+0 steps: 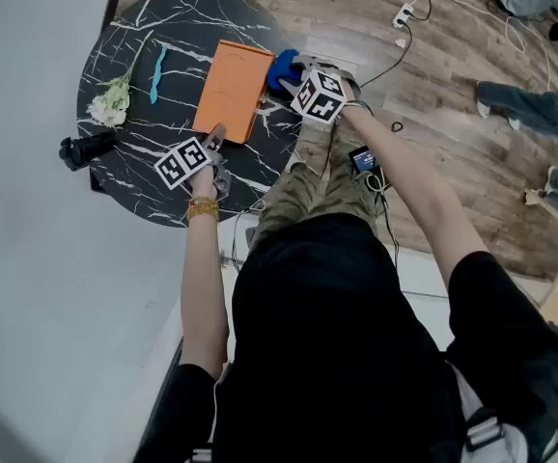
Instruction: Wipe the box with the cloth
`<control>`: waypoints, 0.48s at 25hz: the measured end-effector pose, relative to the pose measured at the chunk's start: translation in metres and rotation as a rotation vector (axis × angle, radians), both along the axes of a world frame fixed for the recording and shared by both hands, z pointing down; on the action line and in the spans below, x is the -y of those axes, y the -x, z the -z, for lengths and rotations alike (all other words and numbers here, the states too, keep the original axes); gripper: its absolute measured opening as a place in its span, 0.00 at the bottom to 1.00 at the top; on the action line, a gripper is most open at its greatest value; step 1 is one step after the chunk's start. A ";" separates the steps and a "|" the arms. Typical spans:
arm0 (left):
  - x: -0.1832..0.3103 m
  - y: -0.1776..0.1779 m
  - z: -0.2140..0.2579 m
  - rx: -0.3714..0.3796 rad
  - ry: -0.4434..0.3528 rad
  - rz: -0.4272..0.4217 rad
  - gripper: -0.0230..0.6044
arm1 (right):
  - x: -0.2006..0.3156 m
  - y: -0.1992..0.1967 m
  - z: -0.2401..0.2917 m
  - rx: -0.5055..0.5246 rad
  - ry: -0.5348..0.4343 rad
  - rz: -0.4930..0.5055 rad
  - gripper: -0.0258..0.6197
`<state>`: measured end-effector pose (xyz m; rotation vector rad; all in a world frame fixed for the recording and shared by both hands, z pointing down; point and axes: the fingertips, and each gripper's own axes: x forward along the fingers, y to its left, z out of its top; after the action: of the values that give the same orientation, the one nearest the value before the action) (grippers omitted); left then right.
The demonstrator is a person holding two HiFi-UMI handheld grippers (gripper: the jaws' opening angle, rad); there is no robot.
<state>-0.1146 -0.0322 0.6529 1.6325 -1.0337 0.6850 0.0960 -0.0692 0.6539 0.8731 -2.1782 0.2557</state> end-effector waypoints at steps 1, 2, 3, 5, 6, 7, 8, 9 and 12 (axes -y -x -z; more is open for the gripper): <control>0.003 -0.002 -0.003 0.009 0.007 -0.010 0.44 | 0.002 0.002 -0.006 0.002 0.014 -0.019 0.18; 0.005 -0.004 -0.007 0.015 0.020 -0.020 0.44 | 0.007 0.003 -0.012 0.005 0.032 -0.044 0.18; 0.005 -0.007 -0.012 0.009 0.037 -0.021 0.45 | 0.013 0.003 -0.017 0.010 0.051 -0.074 0.18; 0.004 -0.008 -0.017 -0.035 0.071 0.023 0.46 | 0.020 0.007 -0.022 0.024 0.075 -0.126 0.18; 0.003 -0.007 -0.018 -0.050 0.080 0.045 0.45 | 0.018 0.015 -0.024 0.029 0.080 -0.130 0.18; 0.003 -0.005 -0.018 -0.056 0.084 0.057 0.45 | 0.013 0.025 -0.026 0.030 0.082 -0.116 0.18; 0.003 -0.004 -0.017 -0.060 0.085 0.063 0.45 | 0.006 0.037 -0.028 0.030 0.081 -0.097 0.18; 0.004 -0.004 -0.018 -0.066 0.088 0.066 0.45 | -0.002 0.045 -0.030 0.033 0.076 -0.091 0.18; 0.003 -0.008 -0.019 -0.077 0.099 0.060 0.45 | -0.014 0.038 -0.024 0.056 0.046 -0.203 0.17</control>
<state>-0.1068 -0.0353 0.6722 1.5248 -0.9742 0.6189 0.0583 -0.0550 0.6783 1.0737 -2.1267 0.4323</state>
